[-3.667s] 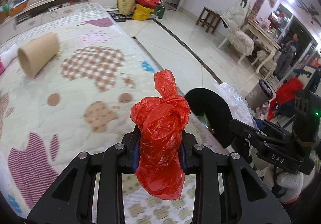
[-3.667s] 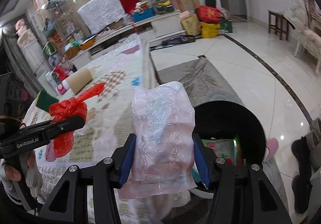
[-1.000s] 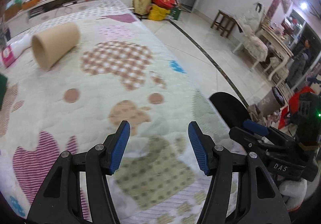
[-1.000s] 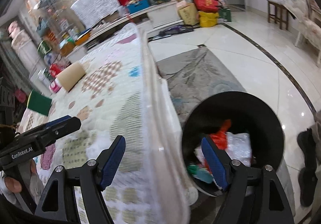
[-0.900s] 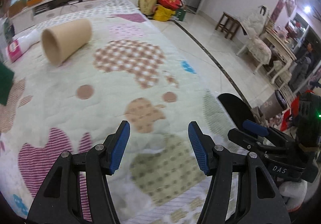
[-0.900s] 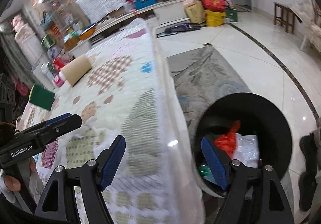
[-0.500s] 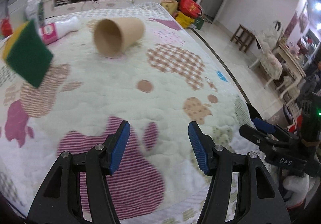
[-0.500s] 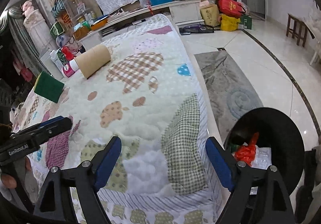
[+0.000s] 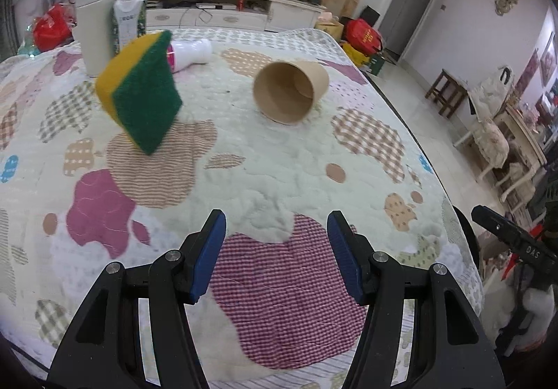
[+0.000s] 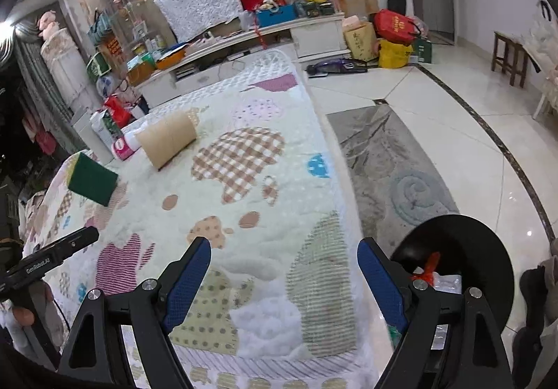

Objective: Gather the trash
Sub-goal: 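Move both open tools back over the sponge and paper tube on the bed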

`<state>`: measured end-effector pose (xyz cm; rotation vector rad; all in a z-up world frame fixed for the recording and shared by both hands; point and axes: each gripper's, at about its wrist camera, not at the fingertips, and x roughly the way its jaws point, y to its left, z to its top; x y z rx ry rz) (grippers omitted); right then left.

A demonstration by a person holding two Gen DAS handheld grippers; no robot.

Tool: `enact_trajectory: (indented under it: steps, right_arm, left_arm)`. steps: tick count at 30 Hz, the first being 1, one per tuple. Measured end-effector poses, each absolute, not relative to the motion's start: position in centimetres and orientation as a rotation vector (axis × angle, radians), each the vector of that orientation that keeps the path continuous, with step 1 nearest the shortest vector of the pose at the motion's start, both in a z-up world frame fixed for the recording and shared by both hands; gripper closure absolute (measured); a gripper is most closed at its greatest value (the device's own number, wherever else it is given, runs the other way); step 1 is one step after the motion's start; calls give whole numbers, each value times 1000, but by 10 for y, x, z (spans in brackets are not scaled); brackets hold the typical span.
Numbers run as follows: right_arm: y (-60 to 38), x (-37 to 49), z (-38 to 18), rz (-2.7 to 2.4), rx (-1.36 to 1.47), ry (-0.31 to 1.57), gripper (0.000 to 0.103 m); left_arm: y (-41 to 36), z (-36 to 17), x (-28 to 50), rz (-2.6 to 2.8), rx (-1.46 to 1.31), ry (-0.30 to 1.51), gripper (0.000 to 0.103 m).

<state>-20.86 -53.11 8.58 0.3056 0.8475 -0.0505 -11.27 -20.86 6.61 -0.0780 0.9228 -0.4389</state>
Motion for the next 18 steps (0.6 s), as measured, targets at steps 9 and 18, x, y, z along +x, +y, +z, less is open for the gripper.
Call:
enact_trajectory:
  steps: [9, 18]
  right_arm:
    - [-483, -176, 73, 66, 253, 911, 19]
    - [-451, -134, 71, 149, 282, 934, 17]
  left_arm:
    - [-191, 68, -107, -397, -70, 904, 44]
    - [-157, 84, -88, -394, -115, 875, 43]
